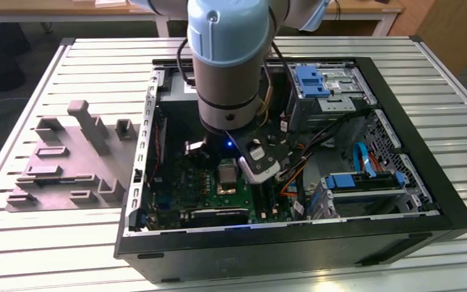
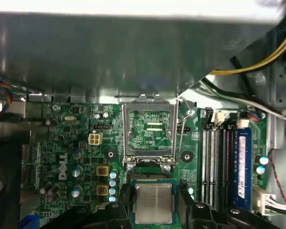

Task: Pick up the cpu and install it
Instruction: 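Place the cpu into insertion slot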

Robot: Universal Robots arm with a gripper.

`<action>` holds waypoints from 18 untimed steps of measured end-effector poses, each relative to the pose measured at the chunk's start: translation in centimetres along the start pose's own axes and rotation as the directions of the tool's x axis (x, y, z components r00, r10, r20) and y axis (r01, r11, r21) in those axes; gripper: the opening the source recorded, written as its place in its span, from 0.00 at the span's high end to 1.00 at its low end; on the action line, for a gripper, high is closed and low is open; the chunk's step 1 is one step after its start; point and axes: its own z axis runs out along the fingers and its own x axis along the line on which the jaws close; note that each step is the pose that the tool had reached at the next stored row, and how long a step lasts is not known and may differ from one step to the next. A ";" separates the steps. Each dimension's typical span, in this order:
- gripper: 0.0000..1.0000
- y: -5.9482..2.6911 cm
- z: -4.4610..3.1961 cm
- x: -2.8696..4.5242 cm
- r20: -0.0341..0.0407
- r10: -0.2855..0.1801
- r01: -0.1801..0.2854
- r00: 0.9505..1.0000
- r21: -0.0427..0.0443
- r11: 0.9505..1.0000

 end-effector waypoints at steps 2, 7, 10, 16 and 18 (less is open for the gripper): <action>0.53 -0.14 0.31 0.05 0.000 0.000 0.000 1.000 0.000 1.000; 0.53 -0.20 0.55 0.06 0.000 0.000 0.000 1.000 0.000 1.000; 0.53 -0.20 0.78 0.06 0.000 0.002 -0.002 1.000 -0.001 1.000; 0.53 -0.24 1.48 0.26 0.000 0.005 -0.005 1.000 0.000 1.000; 0.53 -0.25 1.58 0.27 0.000 0.005 -0.005 1.000 0.000 1.000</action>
